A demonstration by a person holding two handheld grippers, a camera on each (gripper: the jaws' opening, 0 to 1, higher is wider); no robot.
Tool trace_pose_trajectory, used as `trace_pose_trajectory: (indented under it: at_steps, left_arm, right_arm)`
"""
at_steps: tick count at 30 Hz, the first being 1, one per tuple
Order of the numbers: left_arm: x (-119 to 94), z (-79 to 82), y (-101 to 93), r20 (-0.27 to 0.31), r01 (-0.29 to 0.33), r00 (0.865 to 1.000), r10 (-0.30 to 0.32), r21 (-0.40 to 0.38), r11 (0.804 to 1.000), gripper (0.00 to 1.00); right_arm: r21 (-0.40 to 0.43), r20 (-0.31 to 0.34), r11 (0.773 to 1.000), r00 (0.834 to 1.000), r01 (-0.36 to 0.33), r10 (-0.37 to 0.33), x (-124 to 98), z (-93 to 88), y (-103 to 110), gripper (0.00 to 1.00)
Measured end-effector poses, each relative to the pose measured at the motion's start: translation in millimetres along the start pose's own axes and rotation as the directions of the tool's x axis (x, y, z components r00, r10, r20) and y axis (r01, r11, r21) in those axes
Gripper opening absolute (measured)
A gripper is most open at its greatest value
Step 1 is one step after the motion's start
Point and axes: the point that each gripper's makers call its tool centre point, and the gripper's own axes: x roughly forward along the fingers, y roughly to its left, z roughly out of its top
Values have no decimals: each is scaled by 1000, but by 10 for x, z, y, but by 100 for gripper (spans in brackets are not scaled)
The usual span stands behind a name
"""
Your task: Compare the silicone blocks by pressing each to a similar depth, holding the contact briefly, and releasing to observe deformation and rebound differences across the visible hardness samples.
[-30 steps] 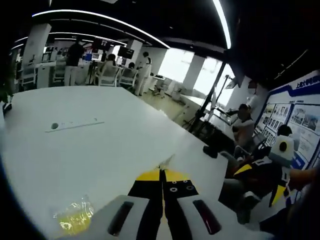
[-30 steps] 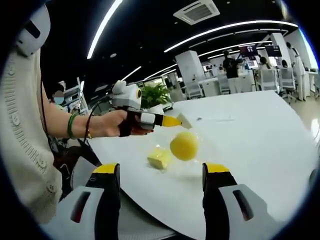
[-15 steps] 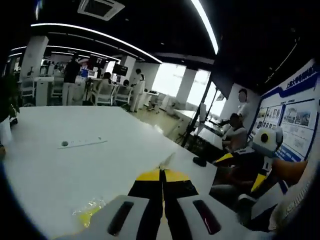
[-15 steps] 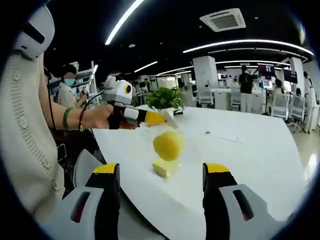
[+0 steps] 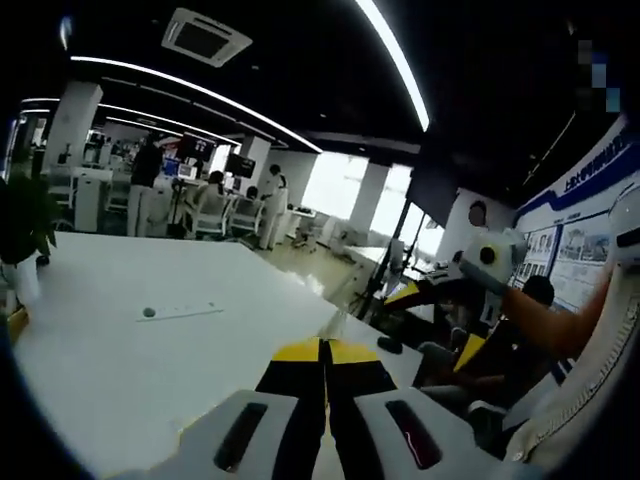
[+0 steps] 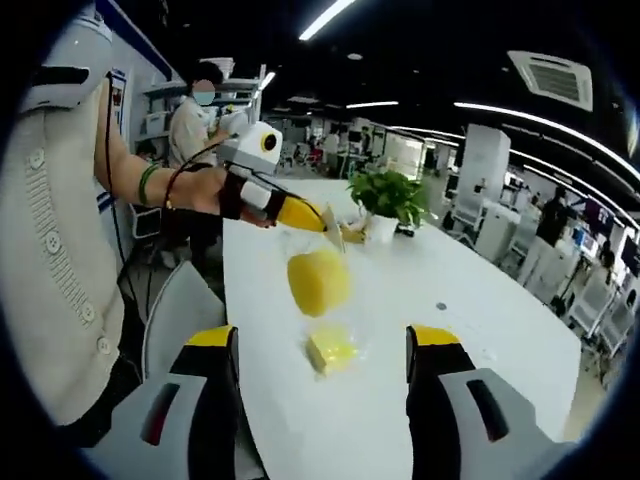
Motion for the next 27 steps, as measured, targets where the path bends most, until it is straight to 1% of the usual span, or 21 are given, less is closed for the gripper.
trace_pose_trajectory:
  at_steps: [2,4,6,8,9,10,12,13,15,17,19,20,24,25,26,27]
  left_arm:
    - [-52,42,-5,12,4,1000,-4,-13,1000,0]
    - [-84,63,-12,16,2,1000,-1,-4,1000,0]
    - [-114,74,-26,16,5,1000,-5,-3,1000,0]
    - [-140,84,-31,16,7,1000,-7,2,1000,0]
    - [-146,87,-41,17,13,1000,-13,-1,1000,0]
    - [-160,97,-50,22,13,1000,-13,-2,1000,0]
    - [-167,106,-72,23,22,999,-22,-2,1000,0]
    - [-169,112,-74,26,21,999,-21,-2,1000,0]
    - [-170,121,-91,31,27,999,-27,-5,1000,0]
    - [-169,125,-116,33,36,999,-36,-8,999,0]
    - [-167,124,-135,31,41,999,-41,-8,999,0]
    - [-167,127,-138,33,38,999,-38,-6,999,0]
    - [-169,132,-167,34,45,998,-45,-10,999,0]
    - [-170,139,-165,36,39,999,-39,-5,999,0]
    - [-169,136,-192,32,54,998,-54,-8,998,0]
    - [-168,139,-190,33,52,998,-52,-8,999,0]
  right_arm:
    - [-30,-19,999,999,-36,35,80,93,-6,63]
    - [-62,-40,996,997,-63,61,158,167,-22,62]
    - [-77,-44,992,995,-97,94,254,236,-10,62]
    - [-89,-63,989,991,-120,114,343,264,-2,62]
    - [-95,-76,985,988,-141,135,408,272,12,63]
    - [-89,-93,983,984,-161,153,456,266,34,63]
    - [-97,-104,977,978,-190,180,584,284,68,64]
    - [-101,-115,972,973,-214,202,647,287,114,63]
    - [-98,-122,965,965,-244,232,770,281,135,63]
    - [-102,-143,959,958,-263,247,855,245,156,63]
    - [-104,-149,955,954,-277,261,932,229,170,62]
    - [-101,-166,952,948,-289,270,974,201,188,62]
    - [-103,-167,943,940,-315,296,1057,186,223,62]
    - [-100,-169,942,938,-321,302,1073,179,230,62]
    - [-95,-173,939,935,-329,310,1092,165,241,62]
    - [-96,-175,938,934,-332,313,1105,158,244,61]
